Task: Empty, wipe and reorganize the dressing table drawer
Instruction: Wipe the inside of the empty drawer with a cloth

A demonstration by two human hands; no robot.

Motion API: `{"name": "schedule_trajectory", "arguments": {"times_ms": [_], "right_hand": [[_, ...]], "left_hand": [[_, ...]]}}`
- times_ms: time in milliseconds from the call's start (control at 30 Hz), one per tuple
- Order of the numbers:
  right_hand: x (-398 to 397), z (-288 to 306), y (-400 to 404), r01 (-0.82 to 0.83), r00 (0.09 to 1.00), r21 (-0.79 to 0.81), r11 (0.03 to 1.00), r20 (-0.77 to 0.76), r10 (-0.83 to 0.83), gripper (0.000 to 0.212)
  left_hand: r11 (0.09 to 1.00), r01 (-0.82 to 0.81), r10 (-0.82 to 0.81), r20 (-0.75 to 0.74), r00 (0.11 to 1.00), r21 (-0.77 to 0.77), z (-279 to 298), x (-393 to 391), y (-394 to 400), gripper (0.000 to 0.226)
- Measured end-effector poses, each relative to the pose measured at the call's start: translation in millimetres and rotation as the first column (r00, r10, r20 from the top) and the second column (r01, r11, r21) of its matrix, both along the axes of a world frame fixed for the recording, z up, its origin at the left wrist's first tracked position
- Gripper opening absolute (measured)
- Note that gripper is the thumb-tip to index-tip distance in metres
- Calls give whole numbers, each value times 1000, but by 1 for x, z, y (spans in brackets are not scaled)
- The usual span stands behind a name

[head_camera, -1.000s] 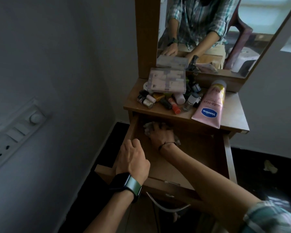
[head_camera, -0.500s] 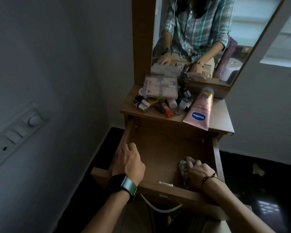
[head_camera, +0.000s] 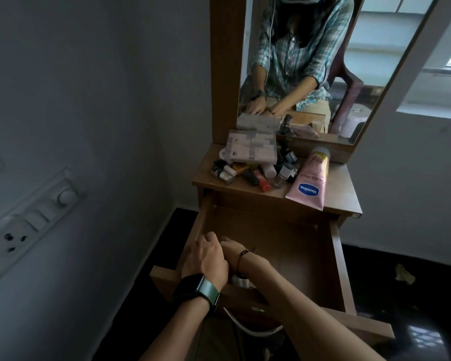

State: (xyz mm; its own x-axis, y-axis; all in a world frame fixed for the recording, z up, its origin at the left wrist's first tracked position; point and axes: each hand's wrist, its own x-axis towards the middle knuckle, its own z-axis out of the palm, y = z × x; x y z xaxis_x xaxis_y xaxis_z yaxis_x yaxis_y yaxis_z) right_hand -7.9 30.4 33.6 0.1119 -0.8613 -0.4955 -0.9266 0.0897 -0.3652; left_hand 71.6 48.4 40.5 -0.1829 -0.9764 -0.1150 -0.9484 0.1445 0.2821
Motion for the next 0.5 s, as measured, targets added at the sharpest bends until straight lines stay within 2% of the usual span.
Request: {"name": "schedule_trajectory", "arguments": {"times_ms": [133, 267, 333, 400, 500], "right_hand": [[-6, 5, 10, 2, 998, 6, 1000, 64, -2, 28], [-21, 7, 22, 81, 957, 2, 997, 278, -78, 28], [-30, 9, 26, 209, 866, 30, 977, 459, -199, 25], [-41, 17, 34, 361, 709, 94, 928, 619, -339, 24], [-54, 31, 51, 508, 539, 114, 853, 731, -419, 27]], "left_hand": [[1000, -10, 11, -39, 999, 24, -4, 0, -1, 32], [999, -19, 23, -112, 993, 40, -3, 1, -1, 27], [999, -15, 20, -148, 989, 32, -3, 3, -3, 31], [1000, 5, -2, -244, 970, 13, -1, 3, -2, 31], [997, 74, -62, -380, 923, 15, 11, 4, 3, 27]]}}
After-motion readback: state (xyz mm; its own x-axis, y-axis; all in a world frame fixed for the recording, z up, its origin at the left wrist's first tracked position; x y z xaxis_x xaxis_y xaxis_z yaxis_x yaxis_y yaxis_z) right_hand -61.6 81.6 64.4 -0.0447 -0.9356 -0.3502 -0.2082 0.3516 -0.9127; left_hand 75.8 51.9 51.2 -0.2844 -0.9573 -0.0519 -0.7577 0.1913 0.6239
